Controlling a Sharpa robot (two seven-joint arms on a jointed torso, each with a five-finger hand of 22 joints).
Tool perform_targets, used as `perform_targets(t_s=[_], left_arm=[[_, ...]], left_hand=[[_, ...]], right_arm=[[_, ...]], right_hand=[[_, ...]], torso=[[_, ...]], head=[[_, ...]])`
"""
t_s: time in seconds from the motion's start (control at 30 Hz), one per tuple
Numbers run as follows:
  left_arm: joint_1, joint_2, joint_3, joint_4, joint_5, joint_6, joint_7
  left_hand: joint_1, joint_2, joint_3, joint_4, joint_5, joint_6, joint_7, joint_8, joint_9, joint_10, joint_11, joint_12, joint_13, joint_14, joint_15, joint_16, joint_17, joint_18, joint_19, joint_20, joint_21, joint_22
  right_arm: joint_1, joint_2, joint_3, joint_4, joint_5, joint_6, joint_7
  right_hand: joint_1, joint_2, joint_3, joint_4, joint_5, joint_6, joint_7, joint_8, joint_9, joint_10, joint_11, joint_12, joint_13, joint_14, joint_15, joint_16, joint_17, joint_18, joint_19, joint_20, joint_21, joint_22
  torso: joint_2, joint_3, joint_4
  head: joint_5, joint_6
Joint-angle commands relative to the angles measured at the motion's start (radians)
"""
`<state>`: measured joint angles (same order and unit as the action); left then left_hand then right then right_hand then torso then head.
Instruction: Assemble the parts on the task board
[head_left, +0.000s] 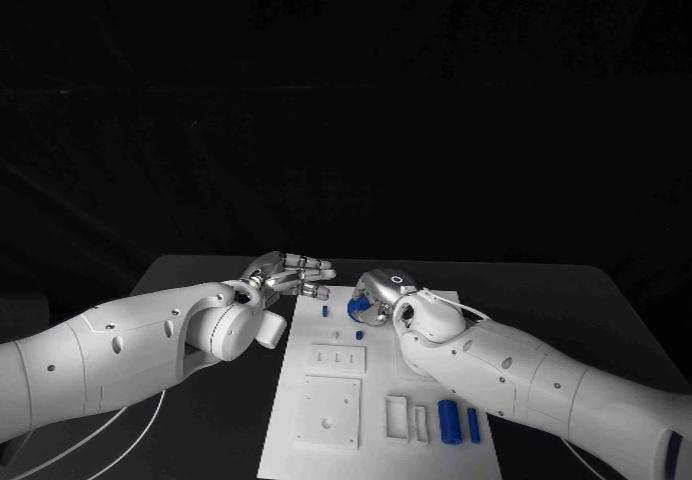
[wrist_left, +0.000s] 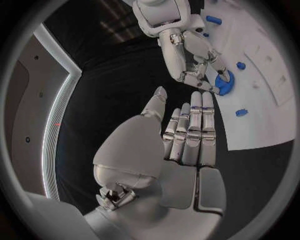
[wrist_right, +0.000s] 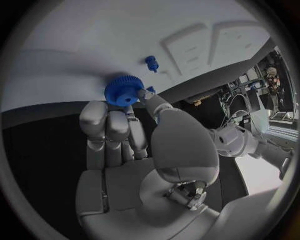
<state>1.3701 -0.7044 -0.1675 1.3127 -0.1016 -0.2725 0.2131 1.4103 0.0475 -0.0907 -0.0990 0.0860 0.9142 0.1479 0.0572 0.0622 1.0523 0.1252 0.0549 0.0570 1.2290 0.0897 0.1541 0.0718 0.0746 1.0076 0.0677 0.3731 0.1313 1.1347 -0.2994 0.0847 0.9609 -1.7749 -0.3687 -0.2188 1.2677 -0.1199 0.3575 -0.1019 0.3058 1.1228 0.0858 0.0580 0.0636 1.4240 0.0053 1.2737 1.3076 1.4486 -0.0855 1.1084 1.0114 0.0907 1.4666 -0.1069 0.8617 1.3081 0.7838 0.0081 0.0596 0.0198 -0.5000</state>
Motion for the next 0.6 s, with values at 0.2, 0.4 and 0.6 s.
perform_targets(t_s=[0.2, 0.4, 0.6], left_arm=[[0.001, 0.004, 0.001, 0.000, -0.003, 0.008, 0.007], [0.001, 0.006, 0.001, 0.000, -0.003, 0.008, 0.006], [0.001, 0.005, 0.001, 0.000, -0.003, 0.008, 0.006]], left_hand=[[0.000, -0.004, 0.000, -0.005, 0.006, -0.006, 0.000, 0.002, -0.001, -0.007, 0.001, 0.006, 0.001, -0.006, -0.003, -0.005, -0.001, -0.007, -0.007, 0.002, 0.005, 0.001], [0.000, -0.004, 0.000, -0.005, 0.006, -0.006, 0.000, 0.002, -0.001, -0.007, 0.001, 0.006, 0.001, -0.006, -0.003, -0.005, -0.001, -0.007, -0.007, 0.002, 0.005, 0.001], [0.000, -0.004, 0.000, -0.005, 0.006, -0.006, 0.000, 0.002, -0.001, -0.007, 0.001, 0.006, 0.001, -0.006, -0.003, -0.005, -0.001, -0.007, -0.007, 0.002, 0.005, 0.001]], right_arm=[[-0.006, 0.010, -0.002, -0.010, -0.015, 0.003, 0.002], [-0.007, 0.013, -0.002, -0.012, -0.011, 0.007, 0.005], [-0.008, 0.012, -0.002, -0.016, -0.006, 0.008, 0.009]], right_hand=[[0.002, -0.009, 0.000, 0.005, 0.003, -0.006, 0.005, 0.003, -0.001, -0.001, -0.004, -0.006, 0.093, -0.002, -0.004, -0.005, -0.002, -0.013, 0.060, -0.003, -0.004, 0.071], [0.002, -0.009, 0.000, 0.004, 0.002, -0.005, 0.005, 0.004, -0.001, -0.002, -0.004, -0.007, 0.092, -0.002, -0.004, -0.006, -0.003, -0.012, 0.060, -0.003, -0.006, 0.070], [0.001, -0.010, -0.002, 0.005, 0.001, -0.006, 0.005, 0.003, -0.001, -0.003, -0.004, -0.008, 0.092, -0.002, -0.004, -0.007, -0.003, -0.012, 0.059, -0.003, -0.007, 0.069]], torso=[[0.000, 0.0005, -0.0011], [0.000, 0.0006, -0.0018], [0.000, 0.0008, -0.0024]], head=[[0.003, 0.001], [0.005, 0.001], [0.006, 0.000]])
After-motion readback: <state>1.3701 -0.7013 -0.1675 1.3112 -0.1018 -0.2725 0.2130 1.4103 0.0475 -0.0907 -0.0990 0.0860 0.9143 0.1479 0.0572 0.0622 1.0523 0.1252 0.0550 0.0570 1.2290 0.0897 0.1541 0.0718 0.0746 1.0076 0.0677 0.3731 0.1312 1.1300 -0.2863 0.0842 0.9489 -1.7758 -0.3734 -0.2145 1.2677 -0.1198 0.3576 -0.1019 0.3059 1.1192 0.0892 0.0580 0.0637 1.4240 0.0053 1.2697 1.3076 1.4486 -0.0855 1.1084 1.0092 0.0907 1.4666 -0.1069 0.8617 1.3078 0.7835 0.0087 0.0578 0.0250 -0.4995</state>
